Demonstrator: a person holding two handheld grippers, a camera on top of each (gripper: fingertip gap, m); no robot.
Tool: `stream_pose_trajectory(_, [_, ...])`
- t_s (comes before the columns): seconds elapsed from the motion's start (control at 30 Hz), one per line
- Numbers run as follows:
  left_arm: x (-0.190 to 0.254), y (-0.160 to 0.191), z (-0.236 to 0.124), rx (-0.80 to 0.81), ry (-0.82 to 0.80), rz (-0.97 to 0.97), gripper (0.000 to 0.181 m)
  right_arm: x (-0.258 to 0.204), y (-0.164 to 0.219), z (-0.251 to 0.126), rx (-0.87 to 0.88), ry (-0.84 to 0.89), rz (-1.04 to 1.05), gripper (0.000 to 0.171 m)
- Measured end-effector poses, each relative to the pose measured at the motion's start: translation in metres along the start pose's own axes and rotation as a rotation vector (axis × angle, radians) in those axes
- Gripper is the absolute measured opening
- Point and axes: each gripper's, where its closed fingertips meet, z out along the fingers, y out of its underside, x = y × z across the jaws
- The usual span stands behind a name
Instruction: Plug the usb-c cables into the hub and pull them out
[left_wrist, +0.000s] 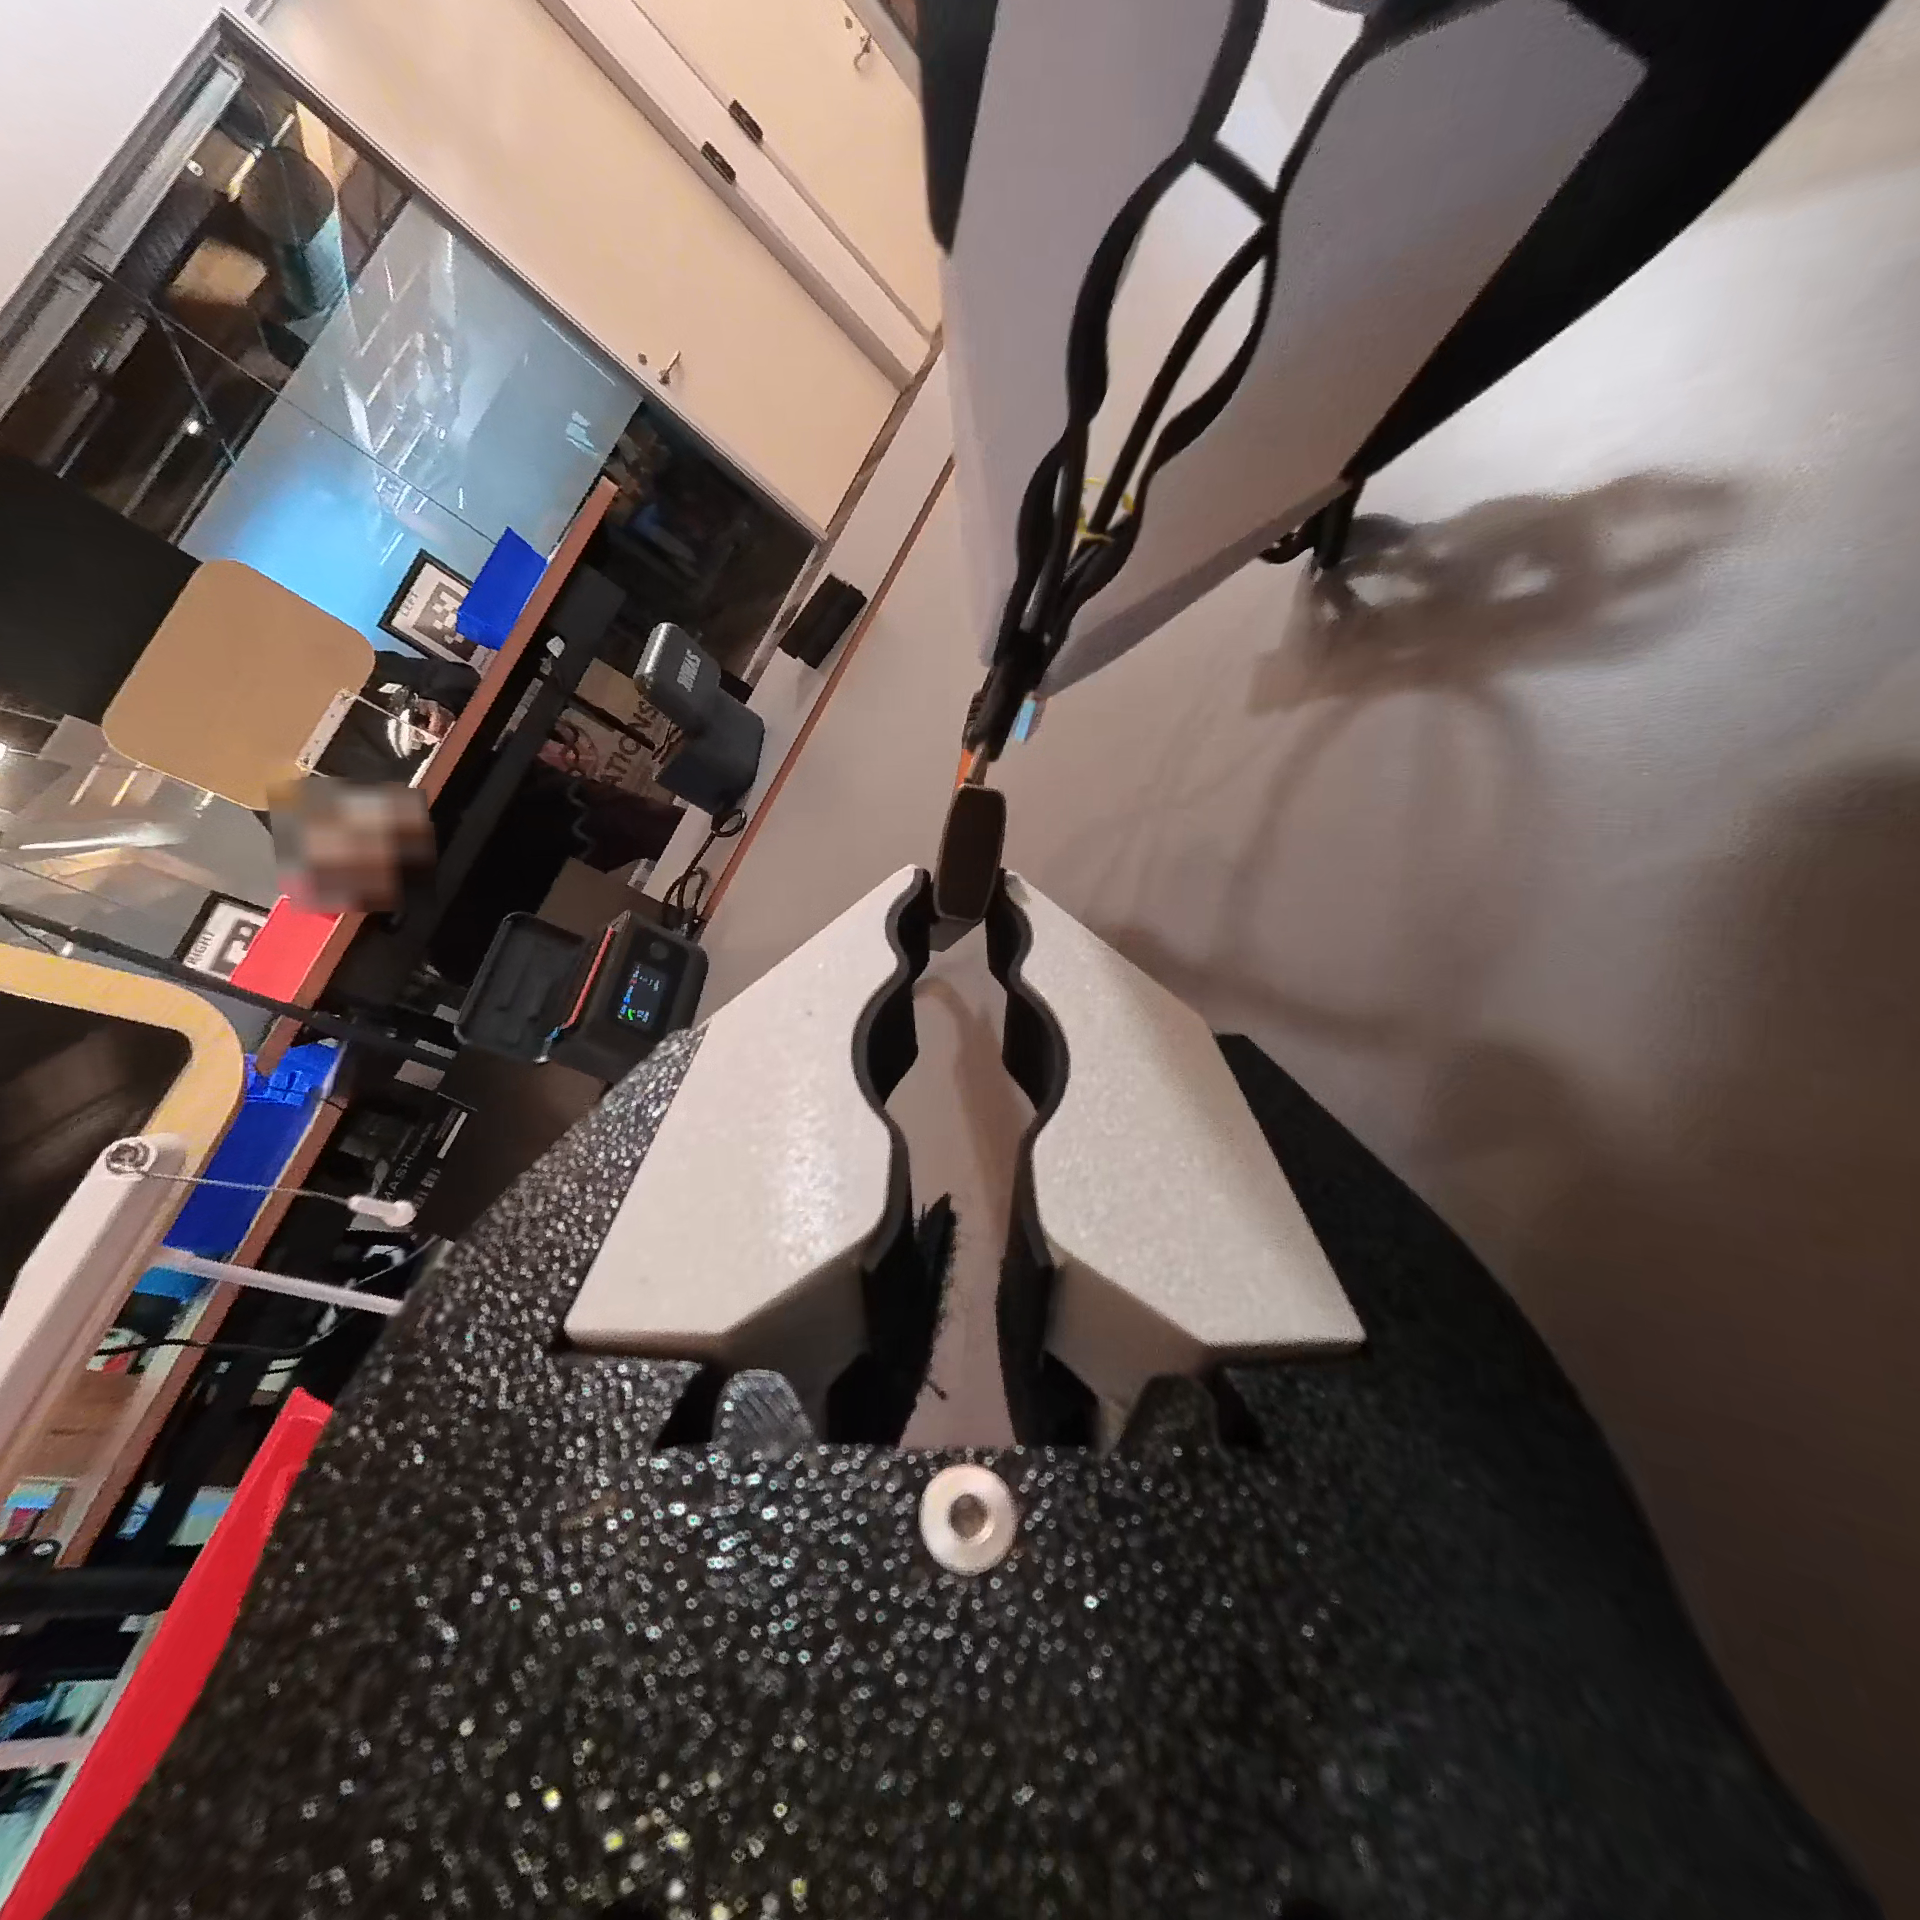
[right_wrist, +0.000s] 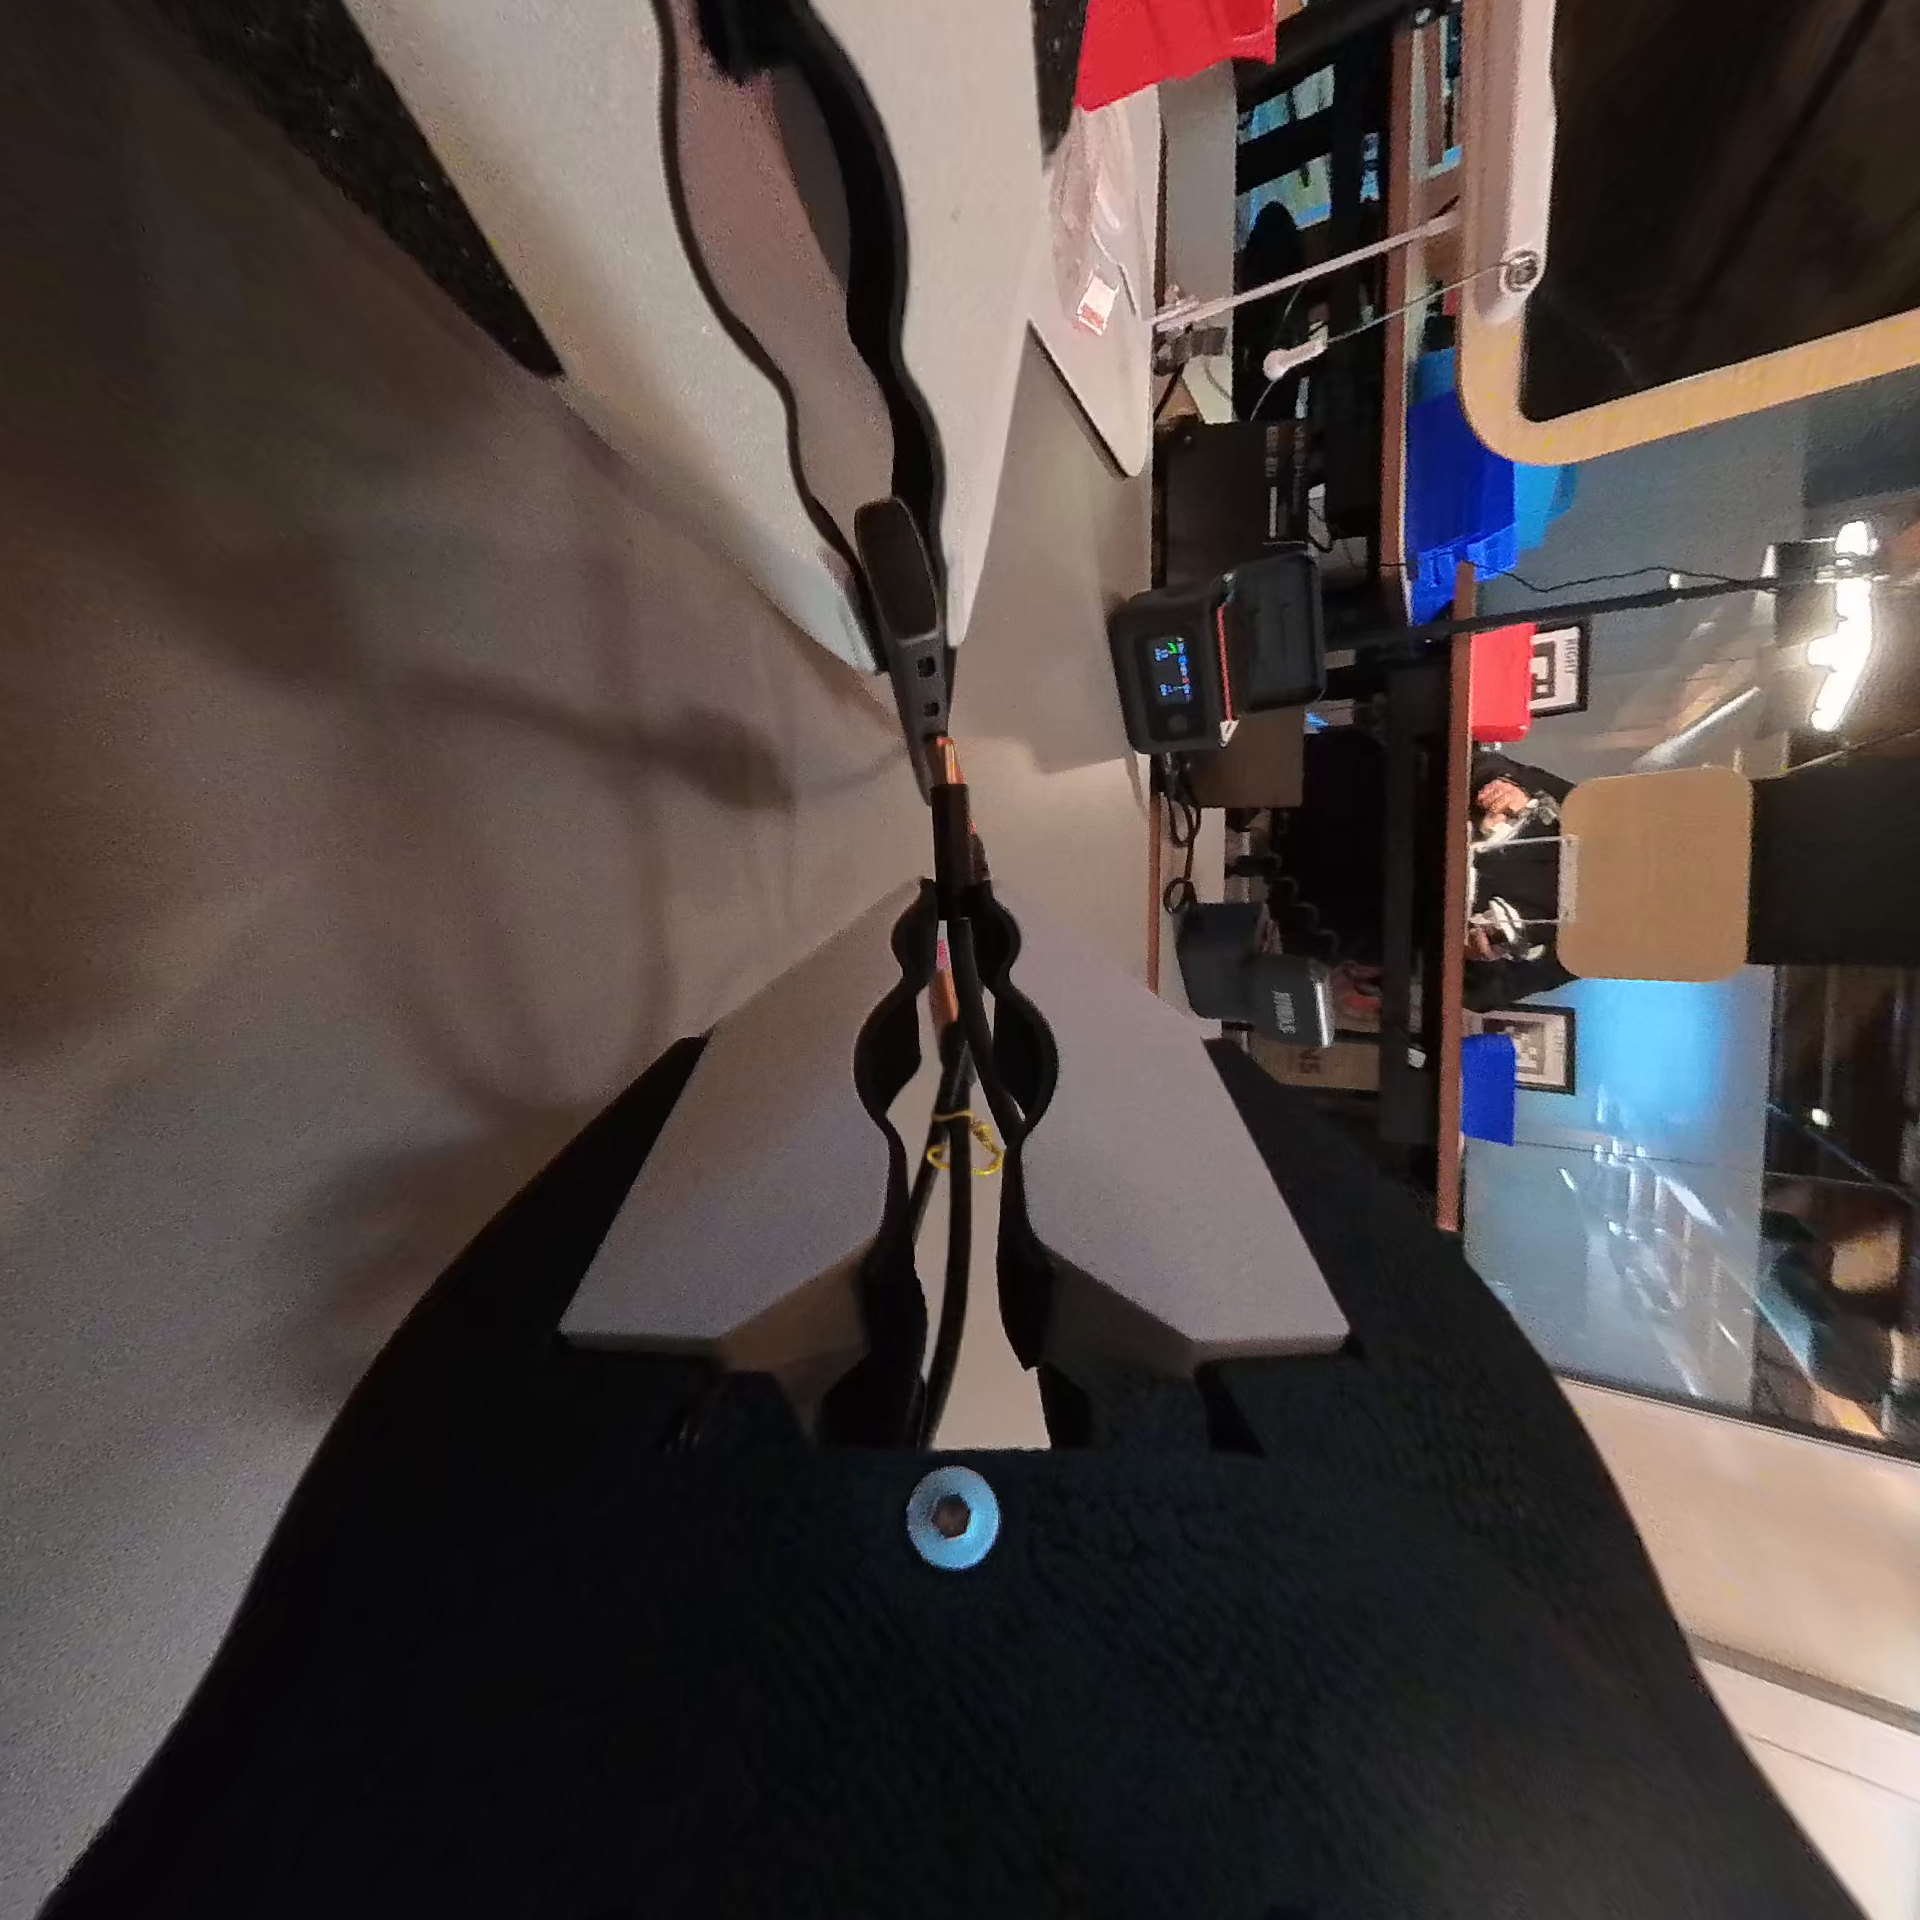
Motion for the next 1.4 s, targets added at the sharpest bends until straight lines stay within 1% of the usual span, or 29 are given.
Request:
stream_pose_trajectory(0.03, [0.001, 0.0, 0.0, -0.002, -0.002, 0.01, 0.008, -0.001, 0.0, 0.001, -0.003, -0.007, 0.001, 0.006])
stream_pose_trajectory(0.43, [0.003, 0.001, 0.001, -0.015, -0.003, 0.058, 0.008, -0.006, -0.004, 0.003, -0.002, -0.019, -0.015, 0.006])
stream_pose_trajectory(0.73, [0.007, 0.003, 0.002, -0.035, -0.002, 0.112, 0.008, -0.009, -0.006, 0.002, -0.002, -0.019, -0.069, 0.005])
stream_pose_trajectory(1.03, [0.013, 0.006, 0.003, -0.036, 0.031, 0.158, 0.009, -0.016, -0.007, 0.005, 0.019, -0.036, -0.057, 0.006])
stream_pose_trajectory(1.17, [0.014, 0.006, 0.003, -0.021, 0.058, 0.099, 0.009, -0.018, -0.009, 0.006, 0.04, -0.045, 0.006, 0.005])
stream_pose_trajectory(1.27, [0.017, 0.007, 0.003, -0.017, 0.072, 0.086, 0.009, -0.021, -0.008, 0.007, 0.042, -0.056, 0.016, 0.006])
stream_pose_trajectory(1.4, [0.021, 0.008, 0.004, -0.03, 0.078, 0.133, 0.01, -0.025, -0.006, 0.008, 0.048, -0.07, 0.026, 0.006])
